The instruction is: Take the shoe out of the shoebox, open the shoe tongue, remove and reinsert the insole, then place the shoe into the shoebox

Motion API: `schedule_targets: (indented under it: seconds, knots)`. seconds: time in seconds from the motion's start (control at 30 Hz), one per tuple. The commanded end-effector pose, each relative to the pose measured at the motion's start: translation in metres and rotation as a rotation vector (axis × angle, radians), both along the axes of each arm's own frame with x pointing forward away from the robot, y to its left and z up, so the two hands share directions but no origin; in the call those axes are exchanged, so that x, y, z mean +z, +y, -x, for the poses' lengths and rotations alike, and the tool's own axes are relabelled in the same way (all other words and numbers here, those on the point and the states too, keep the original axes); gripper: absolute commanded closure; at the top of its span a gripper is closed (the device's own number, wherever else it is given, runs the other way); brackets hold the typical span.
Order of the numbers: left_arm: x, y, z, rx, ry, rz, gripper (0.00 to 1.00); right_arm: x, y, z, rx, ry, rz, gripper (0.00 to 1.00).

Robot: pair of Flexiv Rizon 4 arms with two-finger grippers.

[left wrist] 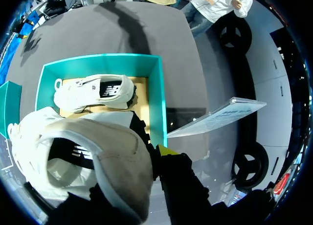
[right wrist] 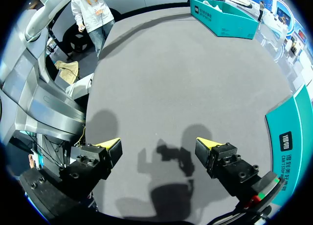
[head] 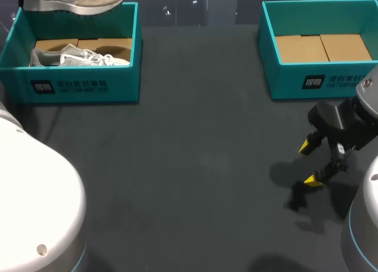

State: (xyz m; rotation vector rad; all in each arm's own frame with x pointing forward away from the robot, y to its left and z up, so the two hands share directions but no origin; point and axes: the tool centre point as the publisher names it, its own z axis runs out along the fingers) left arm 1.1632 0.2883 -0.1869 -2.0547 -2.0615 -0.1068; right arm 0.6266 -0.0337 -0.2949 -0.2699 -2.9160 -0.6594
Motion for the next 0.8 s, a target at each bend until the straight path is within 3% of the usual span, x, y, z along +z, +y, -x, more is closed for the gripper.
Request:
schedule_targets:
  seconds: [0.03, 0.23, 0.67, 0.8]
  knots:
    - [-0.027, 0.001, -0.004, 0.004, -0.009, -0.013, 1.0, -0.001, 0.001, 0.001, -0.002, -0.003, 0.003, 0.0]
    - [-0.051, 0.009, -0.009, 0.011, -0.019, 0.042, 1.0, -0.001, 0.001, 0.001, -0.002, -0.003, 0.003, 0.0]
    - [-0.051, 0.009, -0.009, 0.011, -0.019, 0.042, 1.0, -0.001, 0.001, 0.001, -0.002, -0.003, 0.003, 0.0]
    - [-0.066, 0.01, -0.004, 0.013, -0.004, 0.033, 1.0, -0.001, 0.001, 0.001, -0.002, -0.003, 0.003, 0.0]
